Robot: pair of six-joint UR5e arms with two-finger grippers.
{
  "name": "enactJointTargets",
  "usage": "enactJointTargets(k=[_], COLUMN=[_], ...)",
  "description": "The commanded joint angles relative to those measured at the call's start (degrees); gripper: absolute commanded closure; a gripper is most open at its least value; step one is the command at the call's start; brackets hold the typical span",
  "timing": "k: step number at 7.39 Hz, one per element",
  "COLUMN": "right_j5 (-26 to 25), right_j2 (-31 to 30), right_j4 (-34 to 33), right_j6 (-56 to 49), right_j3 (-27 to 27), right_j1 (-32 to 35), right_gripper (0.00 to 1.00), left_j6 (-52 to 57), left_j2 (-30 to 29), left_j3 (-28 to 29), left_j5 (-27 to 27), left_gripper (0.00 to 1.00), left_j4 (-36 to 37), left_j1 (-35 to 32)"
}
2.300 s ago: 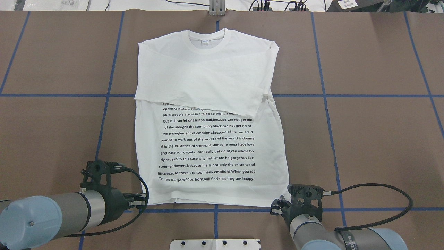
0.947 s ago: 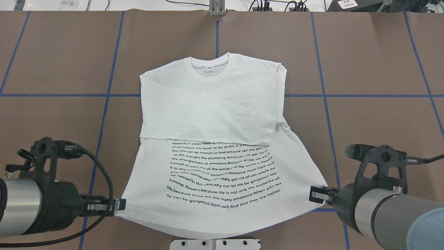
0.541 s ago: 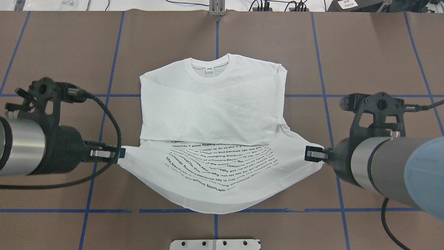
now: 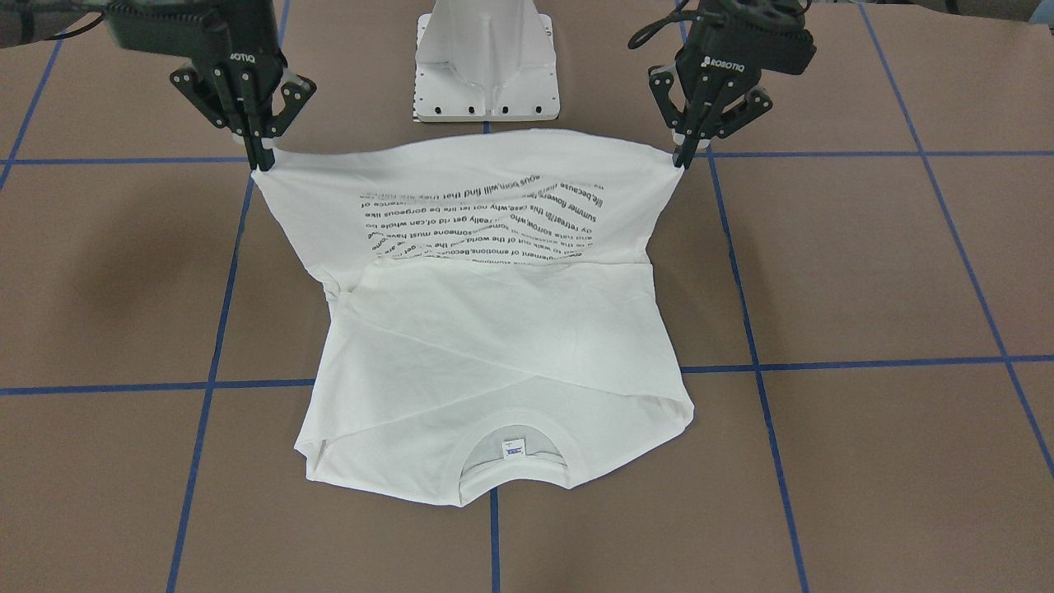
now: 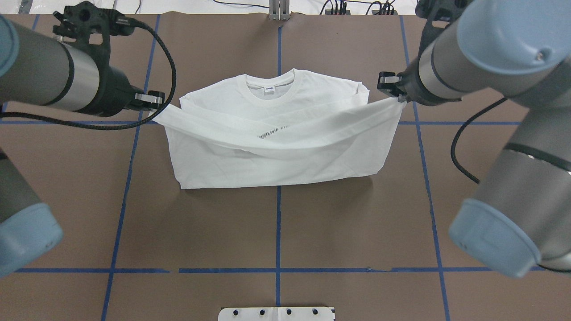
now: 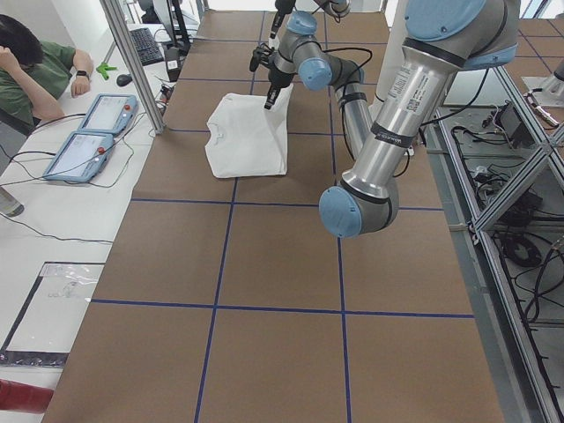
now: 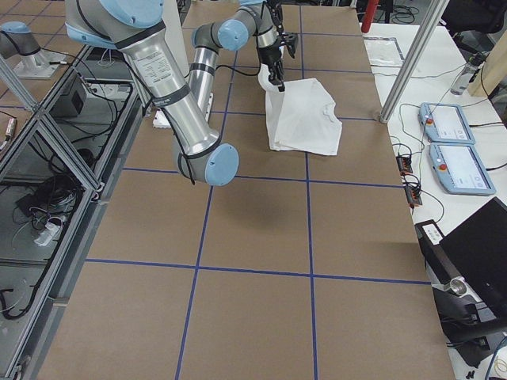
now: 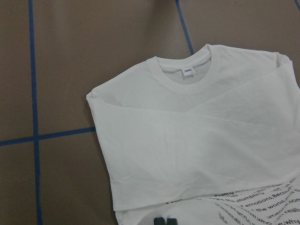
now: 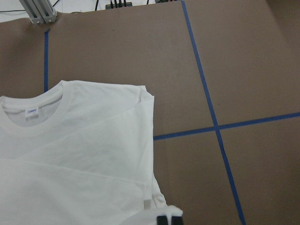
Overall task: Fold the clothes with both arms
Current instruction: 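Lift the hem with both grippers and fold it toward the collar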
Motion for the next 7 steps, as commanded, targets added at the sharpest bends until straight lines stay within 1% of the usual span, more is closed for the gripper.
enactJointTargets(k=[1,2,3,4,5,6,7], right_j5=[1.29,0.94,0.76,0.5,0.5,-0.11,-1.86], right_j2=[4.88,8.4,10.18,11.15,12.29,13.0,12.92], right_j4=[9.99,15.43,22.27,26.78,29.26,31.28,32.78], right_j6=[-2.84,-2.67,-2.32,-2.58,-2.67,-2.59,-2.41], right_j3=[-16.1,-25.32,-33.85,-39.68,-44.52,-48.14,-50.44], right_j1=[4.97,4.98,4.89,4.71,4.36,3.4,1.65], right_gripper=[1.0,1.0,1.0,1.0,1.0,1.0,1.0], left_j6=[2.63,2.64,2.64,2.81,2.81,2.81,2.81], left_j2=[-1.95,-3.96,-5.55,-7.13,-8.88,-9.77,-9.43], left_j3=[12.25,20.32,29.45,38.51,45.47,49.11,50.54], left_j5=[0.16,2.85,4.36,4.38,4.46,4.55,4.64], left_gripper=[1.0,1.0,1.0,1.0,1.0,1.0,1.0], left_j4=[-9.63,-15.26,-22.63,-30.44,-35.48,-37.79,-38.86], left_j1=[-3.87,-3.88,-3.88,-3.71,-3.53,-2.75,-0.91])
